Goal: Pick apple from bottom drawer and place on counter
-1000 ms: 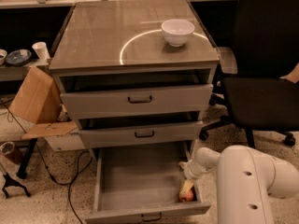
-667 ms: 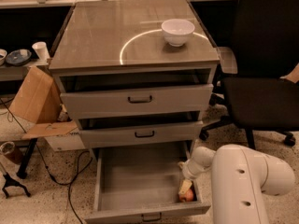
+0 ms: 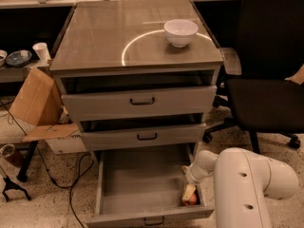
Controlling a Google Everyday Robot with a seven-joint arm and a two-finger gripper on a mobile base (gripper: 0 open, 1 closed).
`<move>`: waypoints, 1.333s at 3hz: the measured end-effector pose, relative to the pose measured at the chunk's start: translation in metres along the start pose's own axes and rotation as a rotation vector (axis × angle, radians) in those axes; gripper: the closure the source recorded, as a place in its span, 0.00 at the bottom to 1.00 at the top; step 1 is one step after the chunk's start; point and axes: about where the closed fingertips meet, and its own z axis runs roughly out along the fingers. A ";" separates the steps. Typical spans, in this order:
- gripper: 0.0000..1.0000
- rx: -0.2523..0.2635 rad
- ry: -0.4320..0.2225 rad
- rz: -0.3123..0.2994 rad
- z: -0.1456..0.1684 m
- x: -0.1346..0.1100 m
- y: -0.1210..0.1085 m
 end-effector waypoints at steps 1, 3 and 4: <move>0.00 -0.010 0.000 0.020 0.003 0.013 0.015; 0.03 -0.028 -0.003 0.048 0.012 0.031 0.036; 0.21 -0.006 -0.004 0.049 0.012 0.032 0.039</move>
Offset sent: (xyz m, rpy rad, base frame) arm -0.0445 -0.0302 -0.0238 0.0060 0.0518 -0.0470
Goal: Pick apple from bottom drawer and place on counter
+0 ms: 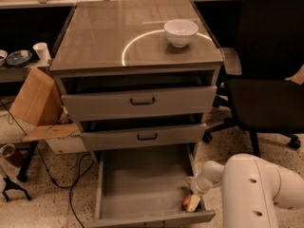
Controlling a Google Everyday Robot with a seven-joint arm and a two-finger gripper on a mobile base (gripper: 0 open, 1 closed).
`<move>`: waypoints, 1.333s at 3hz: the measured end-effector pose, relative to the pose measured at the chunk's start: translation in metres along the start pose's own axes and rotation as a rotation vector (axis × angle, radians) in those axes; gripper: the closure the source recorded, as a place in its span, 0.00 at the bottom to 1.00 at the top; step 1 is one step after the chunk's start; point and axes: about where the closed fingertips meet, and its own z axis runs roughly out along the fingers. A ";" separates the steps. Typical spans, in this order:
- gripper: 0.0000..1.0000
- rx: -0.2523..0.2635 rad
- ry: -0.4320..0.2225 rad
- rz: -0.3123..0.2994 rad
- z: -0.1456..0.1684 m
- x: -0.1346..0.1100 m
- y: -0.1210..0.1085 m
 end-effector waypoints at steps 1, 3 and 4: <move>0.44 0.000 0.000 0.000 -0.005 -0.002 0.000; 0.91 0.006 -0.004 -0.007 -0.013 -0.006 0.001; 1.00 0.006 -0.004 -0.007 -0.018 -0.008 0.001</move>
Offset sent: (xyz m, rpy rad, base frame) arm 0.0031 0.0021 0.0141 0.0072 -0.0841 0.0099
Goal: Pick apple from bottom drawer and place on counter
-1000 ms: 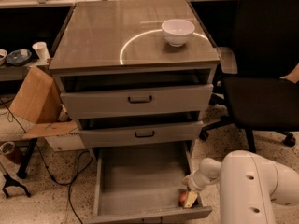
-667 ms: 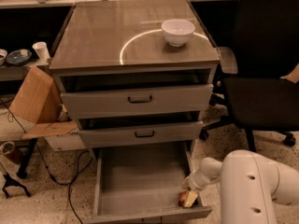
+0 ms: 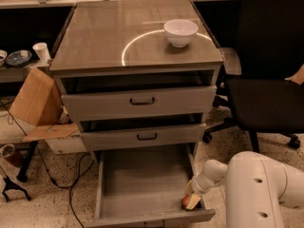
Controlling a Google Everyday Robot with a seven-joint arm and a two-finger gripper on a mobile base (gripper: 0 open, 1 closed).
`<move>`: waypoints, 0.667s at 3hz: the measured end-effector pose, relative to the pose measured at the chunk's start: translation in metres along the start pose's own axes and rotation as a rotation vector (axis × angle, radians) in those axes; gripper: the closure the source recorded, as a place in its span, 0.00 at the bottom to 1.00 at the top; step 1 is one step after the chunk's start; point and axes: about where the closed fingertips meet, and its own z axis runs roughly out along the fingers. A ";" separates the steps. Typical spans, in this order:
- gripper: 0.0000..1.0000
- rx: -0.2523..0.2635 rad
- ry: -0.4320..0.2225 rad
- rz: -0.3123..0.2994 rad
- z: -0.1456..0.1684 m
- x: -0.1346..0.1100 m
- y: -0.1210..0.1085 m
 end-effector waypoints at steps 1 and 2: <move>0.75 0.009 -0.006 -0.009 -0.002 -0.001 0.001; 0.50 0.011 -0.008 -0.012 -0.005 -0.002 0.002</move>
Offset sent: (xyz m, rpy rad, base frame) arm 0.0007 -0.0010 -0.0010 0.0159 -0.0705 0.0276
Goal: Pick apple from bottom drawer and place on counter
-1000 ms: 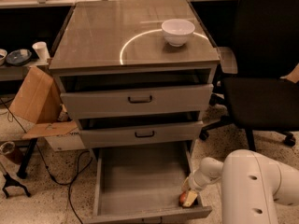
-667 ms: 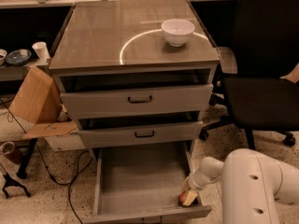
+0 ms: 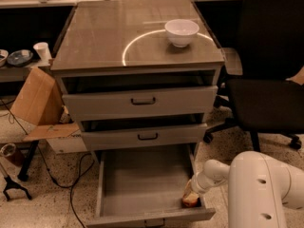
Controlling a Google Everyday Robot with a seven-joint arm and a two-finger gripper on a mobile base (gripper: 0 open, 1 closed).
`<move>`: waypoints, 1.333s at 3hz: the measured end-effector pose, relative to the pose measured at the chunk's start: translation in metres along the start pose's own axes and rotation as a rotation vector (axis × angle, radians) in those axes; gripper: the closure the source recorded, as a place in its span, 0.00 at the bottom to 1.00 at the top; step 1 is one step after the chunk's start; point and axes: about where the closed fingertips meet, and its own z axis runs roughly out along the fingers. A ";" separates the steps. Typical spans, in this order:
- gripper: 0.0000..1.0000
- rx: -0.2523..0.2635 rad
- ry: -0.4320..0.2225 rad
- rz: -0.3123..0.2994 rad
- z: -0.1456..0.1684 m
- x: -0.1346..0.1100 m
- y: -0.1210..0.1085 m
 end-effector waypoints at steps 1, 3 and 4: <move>0.27 0.012 -0.008 -0.015 0.002 0.001 0.000; 0.00 0.020 -0.012 -0.025 0.002 -0.004 -0.008; 0.00 0.028 -0.015 -0.032 0.002 -0.010 -0.018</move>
Offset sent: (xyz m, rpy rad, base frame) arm 0.0065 -0.0019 -0.0009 0.0092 -0.0574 0.0217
